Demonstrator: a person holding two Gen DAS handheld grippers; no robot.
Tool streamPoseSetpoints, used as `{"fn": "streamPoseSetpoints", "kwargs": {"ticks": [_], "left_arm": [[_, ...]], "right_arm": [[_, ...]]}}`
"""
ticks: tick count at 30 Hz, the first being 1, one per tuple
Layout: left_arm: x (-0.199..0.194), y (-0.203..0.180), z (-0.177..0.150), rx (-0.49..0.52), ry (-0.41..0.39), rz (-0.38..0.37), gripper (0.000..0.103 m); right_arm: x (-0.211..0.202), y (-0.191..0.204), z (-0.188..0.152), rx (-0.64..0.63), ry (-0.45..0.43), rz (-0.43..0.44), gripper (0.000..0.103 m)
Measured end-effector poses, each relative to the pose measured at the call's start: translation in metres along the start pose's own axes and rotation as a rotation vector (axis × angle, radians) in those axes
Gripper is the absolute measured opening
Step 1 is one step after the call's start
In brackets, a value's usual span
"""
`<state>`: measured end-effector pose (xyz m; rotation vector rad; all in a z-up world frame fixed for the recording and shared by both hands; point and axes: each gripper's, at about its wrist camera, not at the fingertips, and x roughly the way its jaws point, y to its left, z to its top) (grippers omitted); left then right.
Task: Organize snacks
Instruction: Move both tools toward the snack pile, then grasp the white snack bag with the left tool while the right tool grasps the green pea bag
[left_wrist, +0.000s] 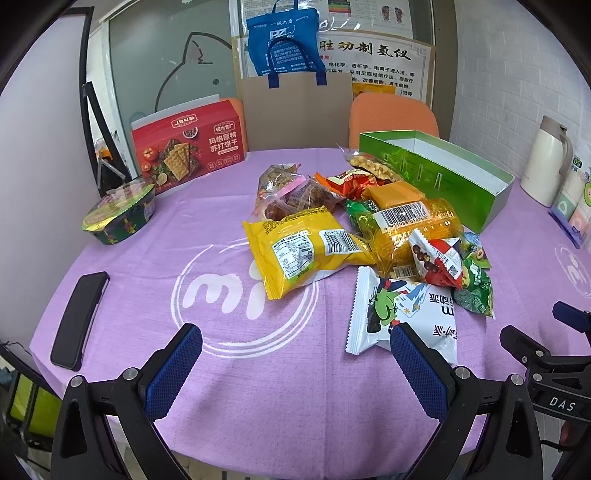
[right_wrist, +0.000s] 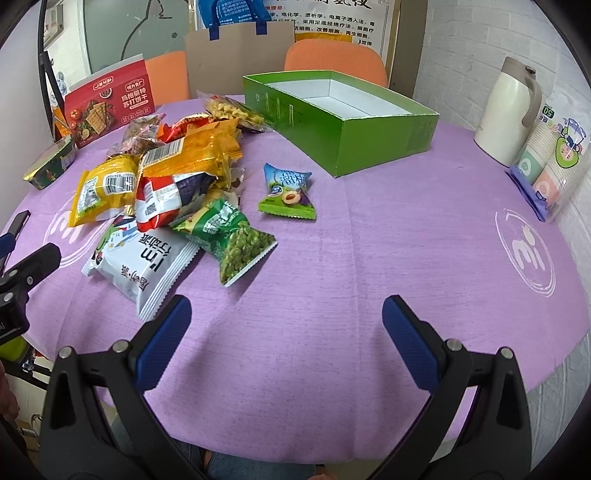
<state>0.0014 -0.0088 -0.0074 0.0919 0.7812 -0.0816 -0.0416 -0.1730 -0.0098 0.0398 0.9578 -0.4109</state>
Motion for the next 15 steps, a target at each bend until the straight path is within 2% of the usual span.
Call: {"fn": "streamPoseSetpoints", "kwargs": {"ticks": [15], "left_arm": [[0.0072,-0.006,0.0,0.012,0.016,-0.028,0.103]], "right_arm": [[0.009,-0.007,0.0011,0.007,0.004,0.028,0.103]]}}
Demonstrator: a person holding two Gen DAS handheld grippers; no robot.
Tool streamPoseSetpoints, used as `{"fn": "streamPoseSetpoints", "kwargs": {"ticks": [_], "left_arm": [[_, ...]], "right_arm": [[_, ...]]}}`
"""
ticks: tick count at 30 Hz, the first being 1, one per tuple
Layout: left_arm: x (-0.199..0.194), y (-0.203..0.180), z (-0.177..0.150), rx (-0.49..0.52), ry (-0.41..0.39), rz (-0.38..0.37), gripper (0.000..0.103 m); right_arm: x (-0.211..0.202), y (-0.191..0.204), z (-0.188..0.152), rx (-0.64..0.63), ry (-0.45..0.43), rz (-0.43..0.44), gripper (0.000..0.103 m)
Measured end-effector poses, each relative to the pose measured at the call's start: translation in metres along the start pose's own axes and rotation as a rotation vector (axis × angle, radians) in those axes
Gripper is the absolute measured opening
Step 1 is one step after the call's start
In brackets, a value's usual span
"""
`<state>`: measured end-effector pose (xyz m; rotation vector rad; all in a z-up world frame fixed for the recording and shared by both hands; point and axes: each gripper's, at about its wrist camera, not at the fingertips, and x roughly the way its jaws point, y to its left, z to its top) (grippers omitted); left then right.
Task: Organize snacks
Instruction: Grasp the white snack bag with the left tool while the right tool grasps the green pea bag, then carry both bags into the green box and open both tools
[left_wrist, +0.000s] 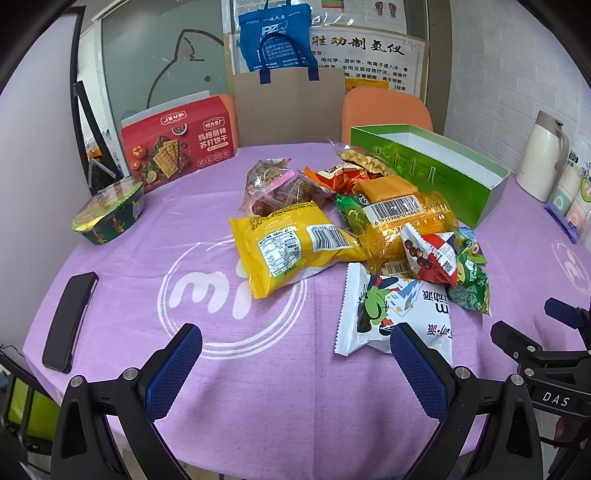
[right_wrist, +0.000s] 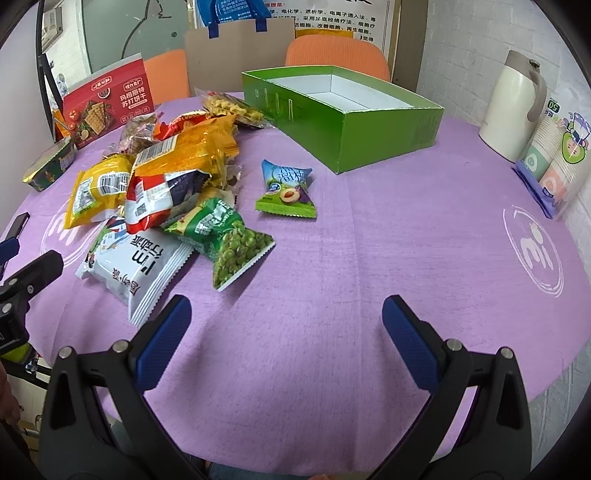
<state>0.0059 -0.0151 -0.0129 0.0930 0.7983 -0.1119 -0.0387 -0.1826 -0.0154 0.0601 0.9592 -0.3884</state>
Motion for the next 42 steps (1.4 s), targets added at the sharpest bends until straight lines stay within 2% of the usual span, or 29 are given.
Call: {"fn": "streamPoseSetpoints", "kwargs": {"ticks": [2,5,6,11,15,18,21,23,25,28,30,31,33,36,39,42], "left_arm": [[0.002,0.0,0.0,0.001,0.007,-0.009,0.103],[0.003,0.001,-0.001,0.004,0.02,-0.046,0.103],[0.002,0.0,-0.002,0.007,0.02,-0.062,0.103],[-0.003,-0.013,0.003,0.046,-0.006,-0.154,0.103],[0.013,-0.031,0.004,0.098,0.053,-0.213,0.103],[0.022,-0.036,0.004,0.101,0.079,-0.263,0.099],[0.028,-0.036,0.007,0.089,0.091,-0.278,0.096],[0.033,-0.038,0.01,0.097,0.09,-0.278,0.096],[0.041,-0.041,0.011,0.107,0.118,-0.291,0.096],[0.059,-0.045,0.008,0.105,0.173,-0.312,0.096],[0.06,-0.046,0.006,0.116,0.156,-0.316,0.097],[0.061,-0.046,0.006,0.122,0.157,-0.316,0.095],[0.059,-0.045,0.006,0.123,0.151,-0.32,0.079],[0.056,-0.041,0.007,0.105,0.16,-0.341,0.064],[0.051,-0.039,0.009,0.097,0.168,-0.35,0.06],[0.04,-0.038,0.014,0.106,0.143,-0.343,0.059]], "right_arm": [[-0.002,-0.006,0.001,0.013,-0.024,0.057,0.103],[-0.006,-0.02,0.005,0.022,-0.084,0.238,0.103],[-0.006,-0.022,0.006,0.02,-0.084,0.261,0.103],[0.002,-0.02,0.02,-0.084,-0.071,0.207,0.103],[0.02,-0.011,0.026,-0.151,-0.031,0.268,0.102],[0.033,-0.003,0.033,-0.183,-0.005,0.323,0.09],[0.041,0.007,0.038,-0.215,-0.001,0.345,0.081],[0.048,0.012,0.039,-0.23,0.017,0.349,0.065],[0.051,0.011,0.037,-0.215,0.025,0.344,0.043],[0.045,0.002,0.033,-0.173,0.011,0.355,0.038],[0.04,-0.003,0.031,-0.157,0.002,0.351,0.037],[0.035,-0.007,0.029,-0.144,-0.006,0.351,0.036],[0.025,-0.011,0.027,-0.128,-0.026,0.354,0.036],[0.011,-0.015,0.028,-0.114,-0.056,0.363,0.036],[0.002,-0.019,0.034,-0.101,-0.076,0.366,0.036],[-0.007,-0.024,0.041,-0.092,-0.106,0.354,0.036]]}}
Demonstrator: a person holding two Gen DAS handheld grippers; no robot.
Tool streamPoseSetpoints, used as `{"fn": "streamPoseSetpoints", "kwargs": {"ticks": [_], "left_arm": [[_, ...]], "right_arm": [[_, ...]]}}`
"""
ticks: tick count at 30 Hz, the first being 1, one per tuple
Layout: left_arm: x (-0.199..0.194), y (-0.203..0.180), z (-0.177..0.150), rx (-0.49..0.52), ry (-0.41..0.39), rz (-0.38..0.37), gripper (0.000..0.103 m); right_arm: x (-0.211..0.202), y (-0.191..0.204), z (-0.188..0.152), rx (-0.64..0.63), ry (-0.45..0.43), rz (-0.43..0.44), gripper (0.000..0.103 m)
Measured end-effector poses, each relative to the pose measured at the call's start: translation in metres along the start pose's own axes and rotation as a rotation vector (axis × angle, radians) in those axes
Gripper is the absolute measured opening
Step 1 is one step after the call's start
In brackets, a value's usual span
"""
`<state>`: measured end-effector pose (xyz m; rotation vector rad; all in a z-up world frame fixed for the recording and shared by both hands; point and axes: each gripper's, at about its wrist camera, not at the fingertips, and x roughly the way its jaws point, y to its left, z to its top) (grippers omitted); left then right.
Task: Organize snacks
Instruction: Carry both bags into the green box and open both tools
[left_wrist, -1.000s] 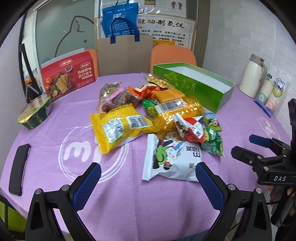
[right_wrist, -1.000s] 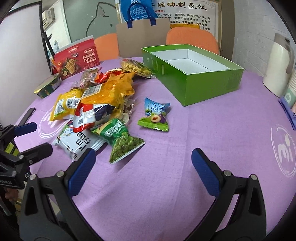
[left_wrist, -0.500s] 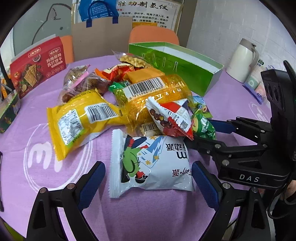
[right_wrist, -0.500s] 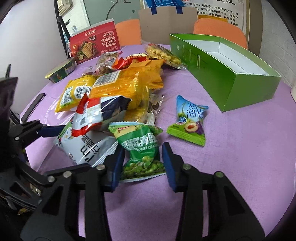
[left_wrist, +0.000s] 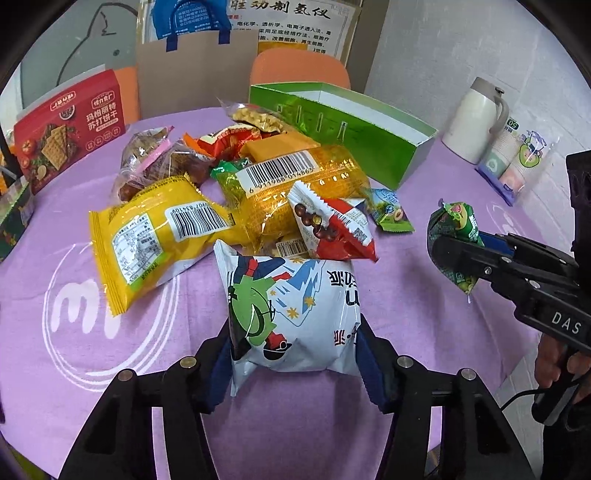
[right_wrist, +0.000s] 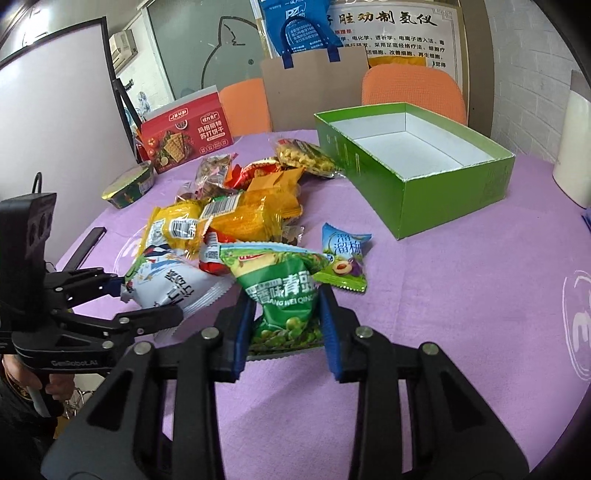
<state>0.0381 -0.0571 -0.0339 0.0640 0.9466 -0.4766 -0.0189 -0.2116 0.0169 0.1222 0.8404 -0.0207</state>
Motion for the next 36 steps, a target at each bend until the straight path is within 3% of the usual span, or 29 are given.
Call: {"fn": "streamPoseSetpoints", "kwargs": {"ticks": [5,11,15,23,28,33,35,36], "left_arm": [[-0.046,-0.004,0.017,0.021,-0.11,-0.017,0.059],[-0.068,-0.013,0.075,0.04,-0.236,-0.013,0.059],[-0.053,-0.018,0.119,0.012,-0.252,-0.05,0.059],[0.003,-0.048,0.193,0.052,-0.249,-0.022,0.059],[0.049,-0.063,0.22,0.08,-0.198,0.004,0.059],[0.085,-0.067,0.226,0.105,-0.146,0.038,0.06],[0.092,-0.066,0.226,0.105,-0.15,0.05,0.064],[0.094,-0.066,0.227,0.101,-0.158,0.05,0.073]], "right_arm": [[-0.014,-0.015,0.022,0.034,-0.071,-0.039,0.036],[-0.019,-0.052,0.06,0.114,-0.152,-0.122,0.036],[-0.017,-0.081,0.08,0.173,-0.183,-0.17,0.036],[0.015,-0.121,0.106,0.212,-0.147,-0.224,0.036],[0.038,-0.138,0.109,0.22,-0.113,-0.24,0.036],[0.05,-0.141,0.111,0.181,-0.113,-0.264,0.037],[0.052,-0.14,0.111,0.151,-0.12,-0.27,0.041],[0.053,-0.139,0.112,0.134,-0.122,-0.279,0.057]]}}
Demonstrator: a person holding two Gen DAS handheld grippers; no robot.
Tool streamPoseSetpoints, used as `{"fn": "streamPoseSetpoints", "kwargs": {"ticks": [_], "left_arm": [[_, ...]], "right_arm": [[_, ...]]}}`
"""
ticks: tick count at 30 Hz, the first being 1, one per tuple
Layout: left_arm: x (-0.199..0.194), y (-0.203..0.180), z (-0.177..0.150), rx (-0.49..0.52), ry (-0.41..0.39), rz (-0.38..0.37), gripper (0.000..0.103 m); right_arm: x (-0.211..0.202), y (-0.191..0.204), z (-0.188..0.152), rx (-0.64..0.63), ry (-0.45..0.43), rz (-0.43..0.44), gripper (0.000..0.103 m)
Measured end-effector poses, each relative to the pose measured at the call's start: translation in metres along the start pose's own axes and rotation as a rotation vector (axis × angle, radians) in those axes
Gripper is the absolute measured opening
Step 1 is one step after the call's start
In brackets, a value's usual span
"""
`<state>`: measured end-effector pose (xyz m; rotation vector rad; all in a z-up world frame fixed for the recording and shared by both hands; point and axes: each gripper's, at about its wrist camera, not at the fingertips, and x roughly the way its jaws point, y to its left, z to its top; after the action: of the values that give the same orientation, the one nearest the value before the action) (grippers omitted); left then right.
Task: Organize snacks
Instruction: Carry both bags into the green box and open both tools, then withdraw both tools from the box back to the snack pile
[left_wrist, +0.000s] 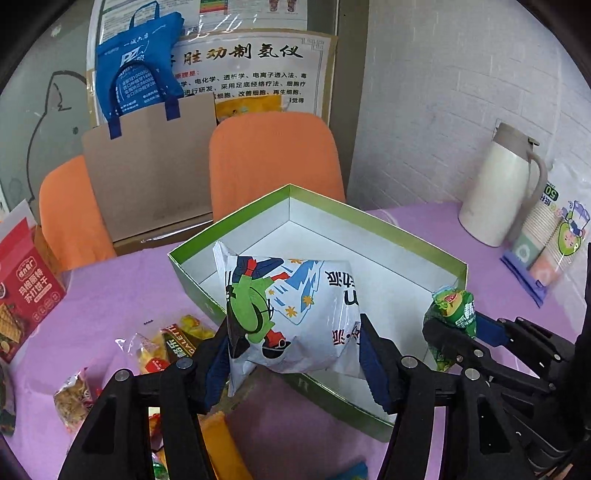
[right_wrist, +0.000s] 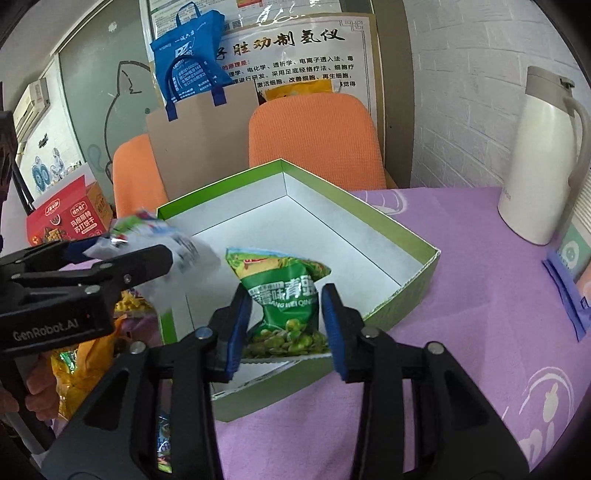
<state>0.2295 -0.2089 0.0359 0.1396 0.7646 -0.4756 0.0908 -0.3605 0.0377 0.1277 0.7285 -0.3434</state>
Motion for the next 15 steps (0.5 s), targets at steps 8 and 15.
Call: {"fn": "streamPoseSetpoints", "kwargs": {"ticks": [8,15], "left_arm": [[-0.008,0.003,0.005,-0.002,-0.049,0.062,0.103],[-0.049,0.007,-0.006,0.003,-0.09,0.053,0.103]], "right_arm": [[-0.019,0.001,-0.003,-0.021,-0.069,-0.04,0.09],[-0.07,0.015,-0.003,0.006,-0.107,-0.041,0.101]]}}
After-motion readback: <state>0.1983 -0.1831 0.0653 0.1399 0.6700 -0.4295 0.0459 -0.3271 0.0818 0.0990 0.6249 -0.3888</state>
